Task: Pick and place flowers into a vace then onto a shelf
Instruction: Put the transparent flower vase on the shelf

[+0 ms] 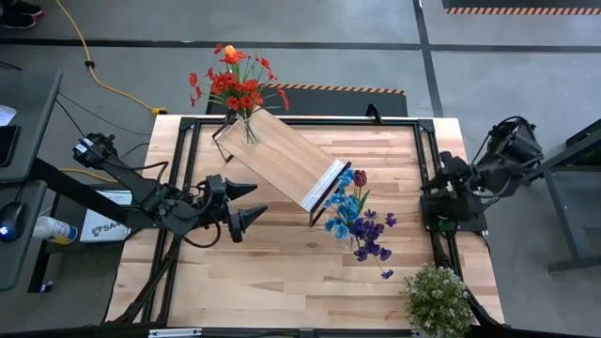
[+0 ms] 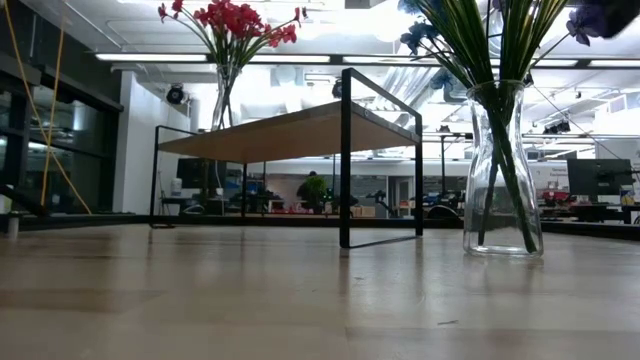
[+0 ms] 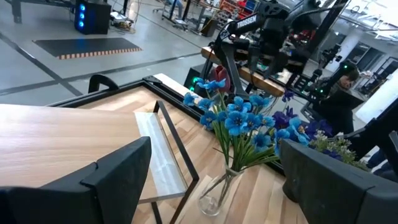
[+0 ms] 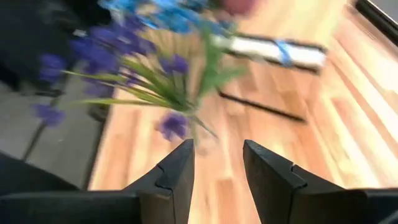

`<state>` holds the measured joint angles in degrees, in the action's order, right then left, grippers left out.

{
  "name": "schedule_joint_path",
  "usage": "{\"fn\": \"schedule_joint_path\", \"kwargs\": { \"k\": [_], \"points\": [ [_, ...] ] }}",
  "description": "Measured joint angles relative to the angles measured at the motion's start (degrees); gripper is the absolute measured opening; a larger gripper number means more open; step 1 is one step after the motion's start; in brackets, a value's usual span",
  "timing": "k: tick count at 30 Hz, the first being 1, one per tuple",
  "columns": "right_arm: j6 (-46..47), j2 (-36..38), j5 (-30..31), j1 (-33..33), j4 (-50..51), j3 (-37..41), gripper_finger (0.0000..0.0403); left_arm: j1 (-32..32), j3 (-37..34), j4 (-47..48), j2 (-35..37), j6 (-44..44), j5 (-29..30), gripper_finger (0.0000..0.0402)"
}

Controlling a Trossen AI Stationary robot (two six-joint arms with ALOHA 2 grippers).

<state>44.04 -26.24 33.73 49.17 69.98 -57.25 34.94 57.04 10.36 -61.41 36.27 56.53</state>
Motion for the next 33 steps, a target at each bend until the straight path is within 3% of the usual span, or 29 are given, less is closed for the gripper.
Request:
{"fn": "schedule_joint_path", "kwargs": {
  "k": [5, 14, 17, 26, 33],
  "points": [
    [10.1, 0.6, 0.4, 0.0, 7.7, 2.7, 0.0129, 0.0, 0.0, 0.0, 0.0, 0.0, 0.0, 0.0386],
    [16.4, 3.6, 1.6, 0.0, 2.2, 19.9, 0.0129, 0.0, 0.0, 0.0, 0.0, 0.0, -0.5, 0.0386],
    [15.3, 5.4, 5.2, 0.0, -3.7, 23.4, 0.0129, 0.0, 0.0, 0.0, 0.0, 0.0, -0.5, 0.0386],
    [16.9, 13.0, 2.7, 0.0, -18.5, 34.4, 0.0129, 0.0, 0.0, -0.4, 0.0, 0.5, -2.1, 0.0386],
    [14.5, 14.0, 3.9, 0.0, -32.6, 42.6, 0.0129, 0.0, 0.0, -0.5, 0.0, 0.7, -2.1, 0.0386]
  ]
}}
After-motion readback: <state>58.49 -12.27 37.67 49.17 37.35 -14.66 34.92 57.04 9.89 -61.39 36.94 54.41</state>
